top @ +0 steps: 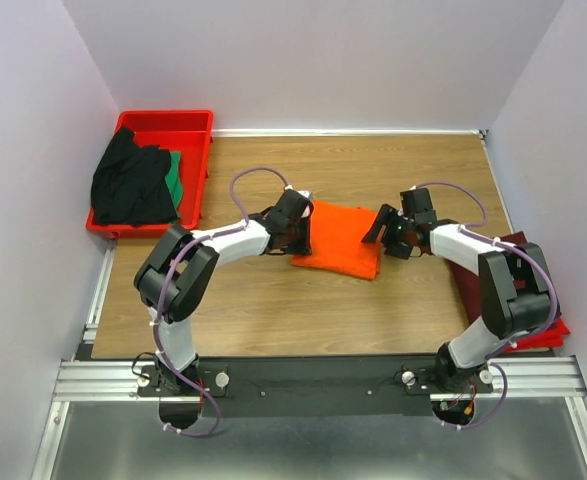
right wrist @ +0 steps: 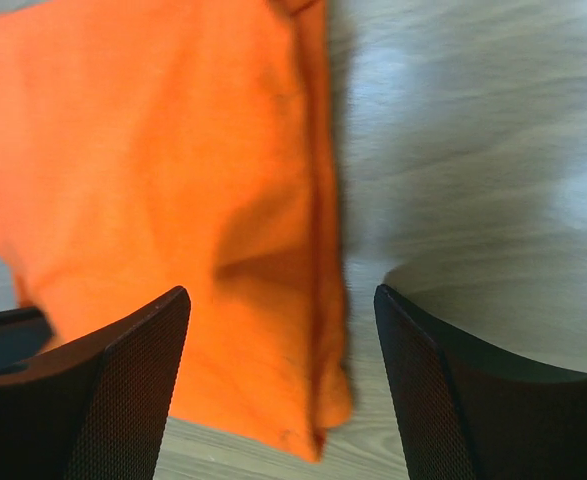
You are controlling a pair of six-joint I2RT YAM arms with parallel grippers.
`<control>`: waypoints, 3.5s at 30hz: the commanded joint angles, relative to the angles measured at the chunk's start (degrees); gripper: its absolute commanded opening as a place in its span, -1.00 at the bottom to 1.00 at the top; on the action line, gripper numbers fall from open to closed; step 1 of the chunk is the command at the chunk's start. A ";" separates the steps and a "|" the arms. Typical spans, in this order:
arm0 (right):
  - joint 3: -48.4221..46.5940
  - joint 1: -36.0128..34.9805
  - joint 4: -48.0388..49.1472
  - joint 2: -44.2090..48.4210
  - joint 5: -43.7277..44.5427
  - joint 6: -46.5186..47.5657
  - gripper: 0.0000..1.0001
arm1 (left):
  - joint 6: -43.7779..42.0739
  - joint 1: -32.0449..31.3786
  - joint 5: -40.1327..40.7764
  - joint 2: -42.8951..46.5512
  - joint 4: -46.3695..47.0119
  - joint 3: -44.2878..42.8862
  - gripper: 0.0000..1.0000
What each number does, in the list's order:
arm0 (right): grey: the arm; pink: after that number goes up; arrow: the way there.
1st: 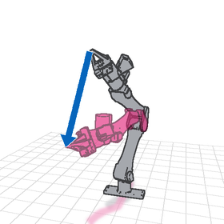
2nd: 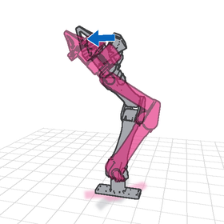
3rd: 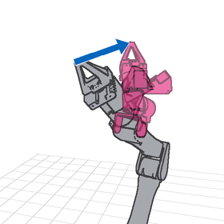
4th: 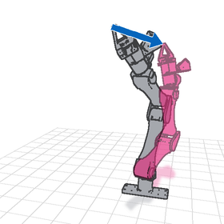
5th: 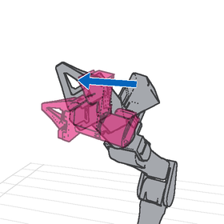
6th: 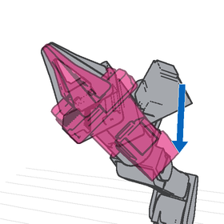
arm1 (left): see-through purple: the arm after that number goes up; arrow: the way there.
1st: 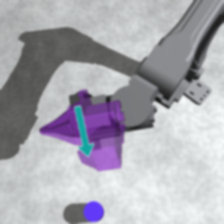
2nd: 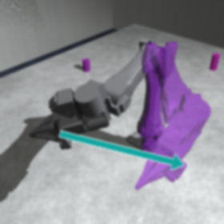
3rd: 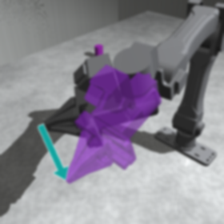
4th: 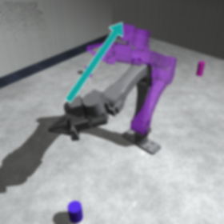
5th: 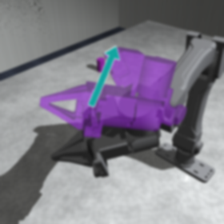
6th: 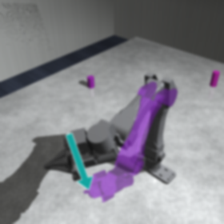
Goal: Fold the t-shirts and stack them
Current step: Neatly place the folded tshirt to the corner
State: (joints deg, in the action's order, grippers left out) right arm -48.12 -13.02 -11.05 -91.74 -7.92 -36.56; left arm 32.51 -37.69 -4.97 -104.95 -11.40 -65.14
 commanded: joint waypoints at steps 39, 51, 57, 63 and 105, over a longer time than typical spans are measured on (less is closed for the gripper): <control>-2.23 -6.76 -5.11 -4.58 24.25 -10.46 -0.99 | -6.49 3.68 3.65 7.38 -8.55 -8.59 -0.53; -16.29 -4.92 -26.37 -7.13 41.40 -19.60 -0.99 | -7.73 5.26 1.37 9.32 -8.20 -8.42 -0.53; -24.46 -2.37 -34.03 -9.77 48.96 -21.71 -0.99 | -7.90 5.35 0.75 9.50 -8.11 -8.16 -0.53; -32.99 2.38 -43.08 -12.40 51.95 -22.86 -0.99 | -8.17 5.35 0.23 9.41 -8.20 -8.07 -0.53; -52.07 19.52 -61.55 -5.11 53.19 -15.57 -0.99 | -10.63 5.44 -8.83 4.05 -7.94 -9.83 -0.55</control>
State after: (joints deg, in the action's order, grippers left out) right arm -97.71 5.76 -69.82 -98.67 41.34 -51.51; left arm 22.85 -32.56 -11.94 -100.44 -19.53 -74.35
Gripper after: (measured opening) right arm 0.021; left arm 0.229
